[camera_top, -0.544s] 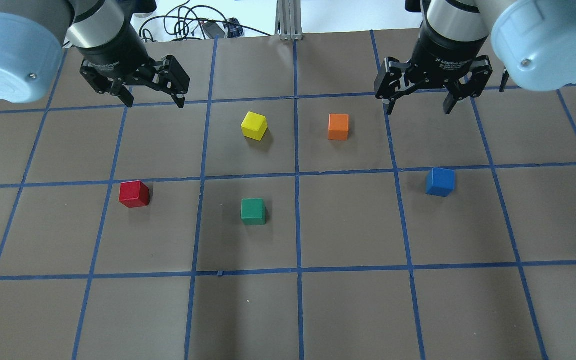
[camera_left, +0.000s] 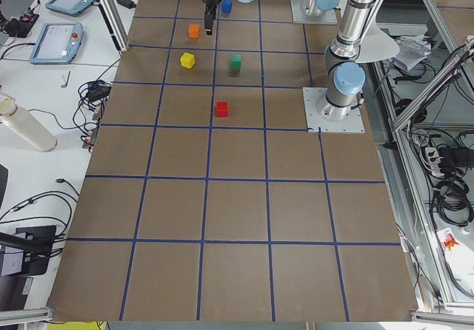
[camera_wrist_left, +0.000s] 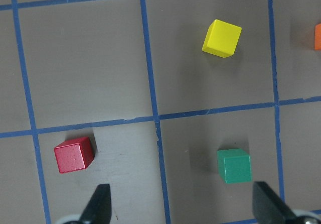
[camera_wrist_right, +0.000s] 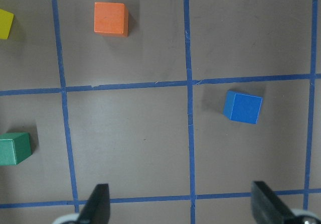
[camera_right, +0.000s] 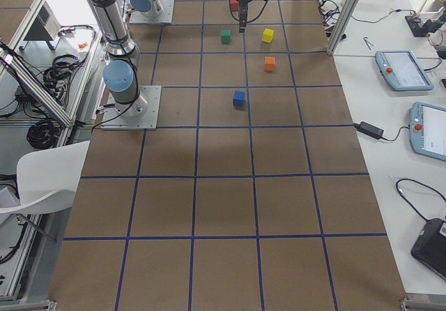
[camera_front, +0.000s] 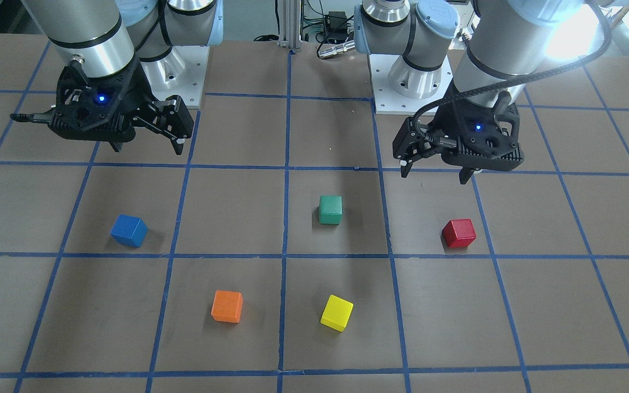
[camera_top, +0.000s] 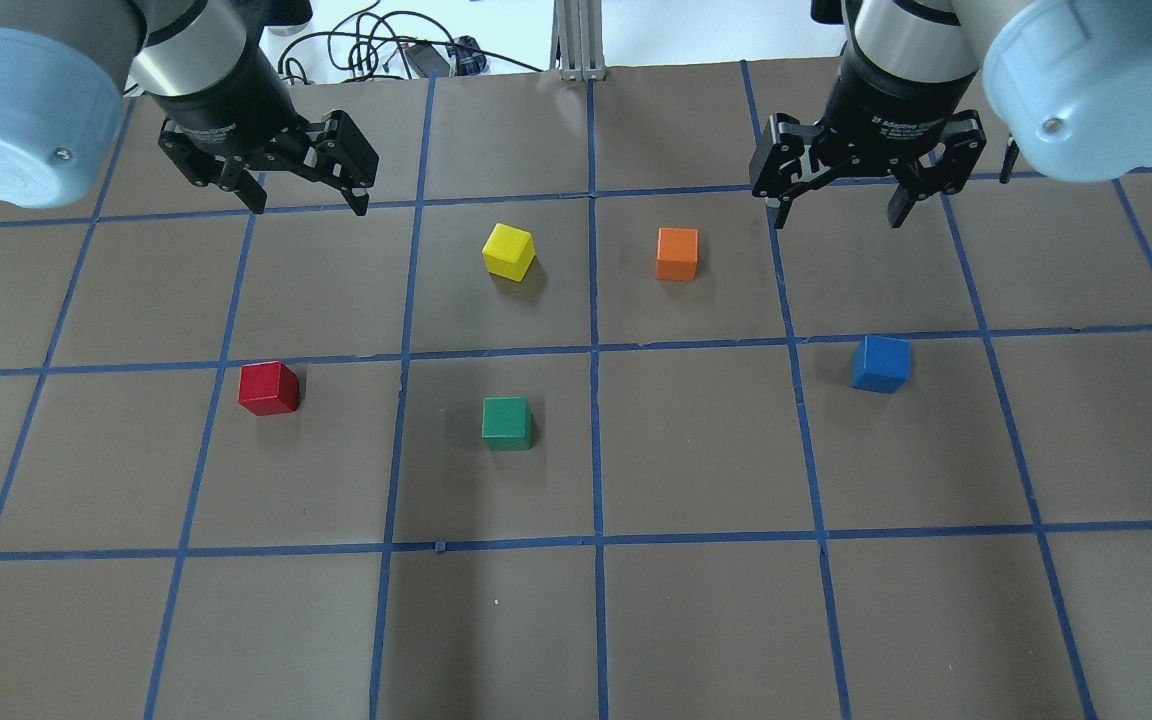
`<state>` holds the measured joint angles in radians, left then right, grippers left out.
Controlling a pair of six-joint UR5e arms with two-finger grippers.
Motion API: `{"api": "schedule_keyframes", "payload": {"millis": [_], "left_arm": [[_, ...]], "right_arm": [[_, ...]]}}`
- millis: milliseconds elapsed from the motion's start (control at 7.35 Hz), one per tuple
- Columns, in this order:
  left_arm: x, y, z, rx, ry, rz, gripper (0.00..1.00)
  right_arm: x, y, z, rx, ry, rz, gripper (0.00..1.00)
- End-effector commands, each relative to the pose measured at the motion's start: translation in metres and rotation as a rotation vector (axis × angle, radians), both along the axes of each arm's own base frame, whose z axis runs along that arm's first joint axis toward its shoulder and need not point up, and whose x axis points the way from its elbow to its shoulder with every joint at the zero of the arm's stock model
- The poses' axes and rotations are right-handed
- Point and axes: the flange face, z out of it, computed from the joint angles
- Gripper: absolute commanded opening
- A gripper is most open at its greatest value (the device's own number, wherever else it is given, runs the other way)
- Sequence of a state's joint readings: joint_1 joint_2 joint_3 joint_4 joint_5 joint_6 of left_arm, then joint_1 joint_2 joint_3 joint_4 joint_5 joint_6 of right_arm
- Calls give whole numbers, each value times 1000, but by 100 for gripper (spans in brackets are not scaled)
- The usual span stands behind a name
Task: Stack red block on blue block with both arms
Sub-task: 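Move the left gripper toward the red cube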
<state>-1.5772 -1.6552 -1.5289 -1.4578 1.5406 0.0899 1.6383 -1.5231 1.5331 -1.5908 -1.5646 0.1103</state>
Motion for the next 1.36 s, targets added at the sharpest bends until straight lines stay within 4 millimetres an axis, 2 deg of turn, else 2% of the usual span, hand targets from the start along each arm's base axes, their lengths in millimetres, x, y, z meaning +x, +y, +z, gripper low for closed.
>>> {"api": "schedule_keyframes", "payload": {"millis": [0, 136, 272, 408, 544, 680, 816, 952, 1224], "left_arm": [[5, 2, 1, 11, -6, 5, 100], [27, -1, -4, 32, -2, 44, 100], [61, -6, -23, 67, 3, 97, 100], [98, -4, -56, 120, 10, 78, 100], [120, -1, -92, 130, 13, 91, 100], [132, 2, -130, 90, 6, 111, 100], [132, 10, -170, 92, 6, 116, 100], [133, 16, -199, 90, -1, 116, 100], [156, 22, -242, 146, -65, 131, 100]], "right_arm": [[0, 0, 0, 1, -1, 0, 100], [0, 0, 0, -1, 0, 0, 100], [0, 0, -1, 2, 0, 0, 100], [0, 0, -1, 2, 0, 0, 100], [0, 1, -1, 3, -1, 0, 100], [0, 1, -1, 3, -1, 0, 100], [0, 0, -1, 4, -1, 0, 100], [0, 1, -1, 3, -1, 0, 100], [0, 0, 0, 1, -1, 0, 100]]}}
